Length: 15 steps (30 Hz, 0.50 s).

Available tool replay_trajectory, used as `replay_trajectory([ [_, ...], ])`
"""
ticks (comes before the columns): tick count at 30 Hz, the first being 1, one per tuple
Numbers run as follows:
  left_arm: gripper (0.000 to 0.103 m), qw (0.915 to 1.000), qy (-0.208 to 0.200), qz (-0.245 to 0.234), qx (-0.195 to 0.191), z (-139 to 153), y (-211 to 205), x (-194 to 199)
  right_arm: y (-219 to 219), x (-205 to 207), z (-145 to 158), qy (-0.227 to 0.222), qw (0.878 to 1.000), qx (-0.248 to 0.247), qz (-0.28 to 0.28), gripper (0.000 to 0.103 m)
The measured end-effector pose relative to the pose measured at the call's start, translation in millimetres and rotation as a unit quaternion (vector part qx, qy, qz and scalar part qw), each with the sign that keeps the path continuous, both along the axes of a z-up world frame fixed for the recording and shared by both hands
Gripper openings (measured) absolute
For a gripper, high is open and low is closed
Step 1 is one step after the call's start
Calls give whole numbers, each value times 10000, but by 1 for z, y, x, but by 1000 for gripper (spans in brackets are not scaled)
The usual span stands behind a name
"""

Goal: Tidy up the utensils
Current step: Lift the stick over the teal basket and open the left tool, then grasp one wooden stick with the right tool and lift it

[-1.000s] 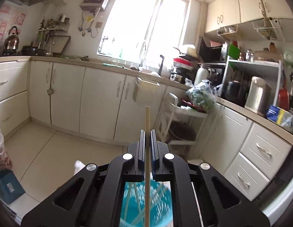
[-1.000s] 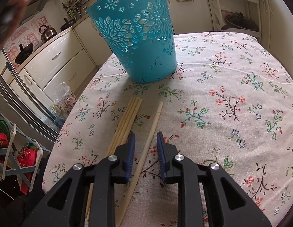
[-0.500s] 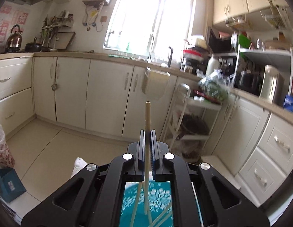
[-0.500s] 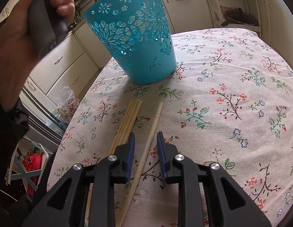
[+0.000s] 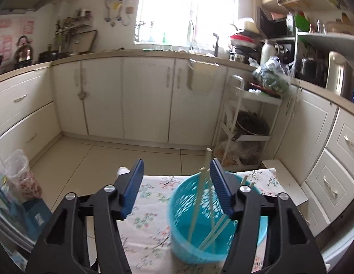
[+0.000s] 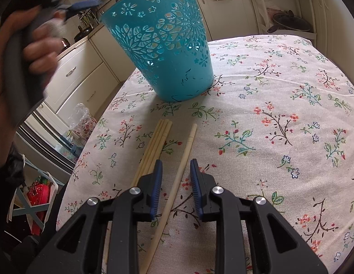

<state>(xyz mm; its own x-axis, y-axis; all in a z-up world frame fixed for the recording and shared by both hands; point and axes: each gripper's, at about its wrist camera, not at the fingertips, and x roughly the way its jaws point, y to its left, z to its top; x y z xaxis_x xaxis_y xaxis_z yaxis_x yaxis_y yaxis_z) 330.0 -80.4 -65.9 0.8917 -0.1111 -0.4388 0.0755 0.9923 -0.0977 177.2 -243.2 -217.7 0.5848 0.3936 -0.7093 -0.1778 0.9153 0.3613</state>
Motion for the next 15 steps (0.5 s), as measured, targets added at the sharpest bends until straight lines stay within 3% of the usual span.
replay_trajectory([
  [4,80,9992,-1,346,-213,-8,36,-43,1,0,1,13,10000,-63,-24,25],
  [8,82,9972,488,497,-270,-48,62,-68,10,-3,3,-95,9992,-398,4,25],
  [12,82,9888,1306,648,-332,-109,79,-82,19,-5,3,-222,9965,-808,29,22],
  [15,82,9830,1617,723,-484,-137,89,-87,31,-9,3,-389,9895,-1383,175,19],
])
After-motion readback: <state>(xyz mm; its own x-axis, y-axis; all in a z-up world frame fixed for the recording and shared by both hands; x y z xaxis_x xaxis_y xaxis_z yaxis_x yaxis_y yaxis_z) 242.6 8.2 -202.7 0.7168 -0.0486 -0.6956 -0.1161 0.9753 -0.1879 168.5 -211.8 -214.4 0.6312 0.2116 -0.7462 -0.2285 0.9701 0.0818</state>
